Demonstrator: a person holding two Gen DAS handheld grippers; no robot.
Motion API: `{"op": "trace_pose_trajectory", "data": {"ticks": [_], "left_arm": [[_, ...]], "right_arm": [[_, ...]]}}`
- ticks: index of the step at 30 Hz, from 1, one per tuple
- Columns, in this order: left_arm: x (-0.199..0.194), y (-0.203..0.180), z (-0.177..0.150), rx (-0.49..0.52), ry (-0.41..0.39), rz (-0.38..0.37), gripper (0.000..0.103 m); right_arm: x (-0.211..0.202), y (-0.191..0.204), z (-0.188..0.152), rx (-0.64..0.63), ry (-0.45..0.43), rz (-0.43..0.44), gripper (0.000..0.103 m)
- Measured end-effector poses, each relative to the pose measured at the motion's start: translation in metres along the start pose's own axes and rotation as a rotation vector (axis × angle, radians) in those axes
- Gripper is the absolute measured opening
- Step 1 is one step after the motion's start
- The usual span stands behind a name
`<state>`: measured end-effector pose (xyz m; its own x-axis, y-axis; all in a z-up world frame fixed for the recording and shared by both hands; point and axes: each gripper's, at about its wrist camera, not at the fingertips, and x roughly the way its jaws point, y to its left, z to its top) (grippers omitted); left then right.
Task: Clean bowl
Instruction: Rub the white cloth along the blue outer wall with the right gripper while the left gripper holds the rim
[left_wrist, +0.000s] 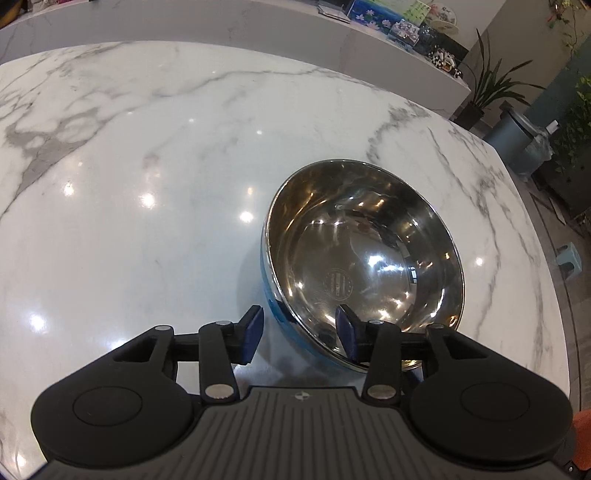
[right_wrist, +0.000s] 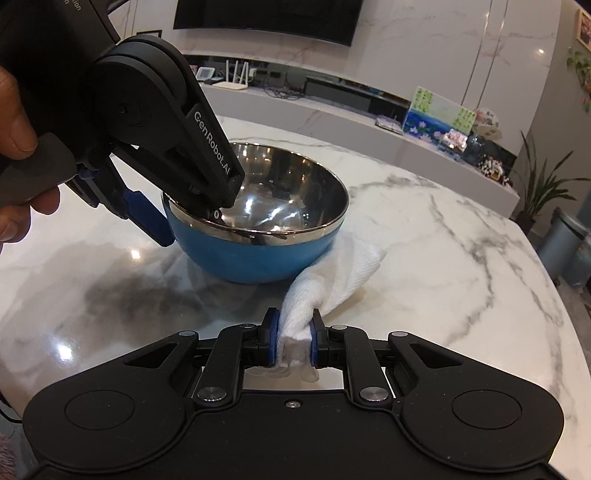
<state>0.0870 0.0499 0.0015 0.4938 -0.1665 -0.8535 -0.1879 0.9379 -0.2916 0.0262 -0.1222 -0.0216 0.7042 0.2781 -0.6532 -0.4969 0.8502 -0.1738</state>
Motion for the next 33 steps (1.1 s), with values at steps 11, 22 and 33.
{"op": "trace_pose_trajectory", "data": {"ticks": [11, 22, 33], "left_arm": [[-0.003, 0.002, 0.014, 0.073, -0.042, 0.068, 0.020], [-0.004, -0.002, 0.007, 0.115, -0.070, 0.059, 0.023], [-0.012, 0.005, -0.016, 0.213, -0.219, -0.015, 0.045]], "right_arm": [[-0.015, -0.015, 0.007, 0.051, -0.141, -0.105, 0.014], [-0.012, -0.002, 0.008, -0.004, -0.098, -0.036, 0.014], [-0.003, -0.002, 0.002, 0.012, -0.023, -0.004, 0.014]]}}
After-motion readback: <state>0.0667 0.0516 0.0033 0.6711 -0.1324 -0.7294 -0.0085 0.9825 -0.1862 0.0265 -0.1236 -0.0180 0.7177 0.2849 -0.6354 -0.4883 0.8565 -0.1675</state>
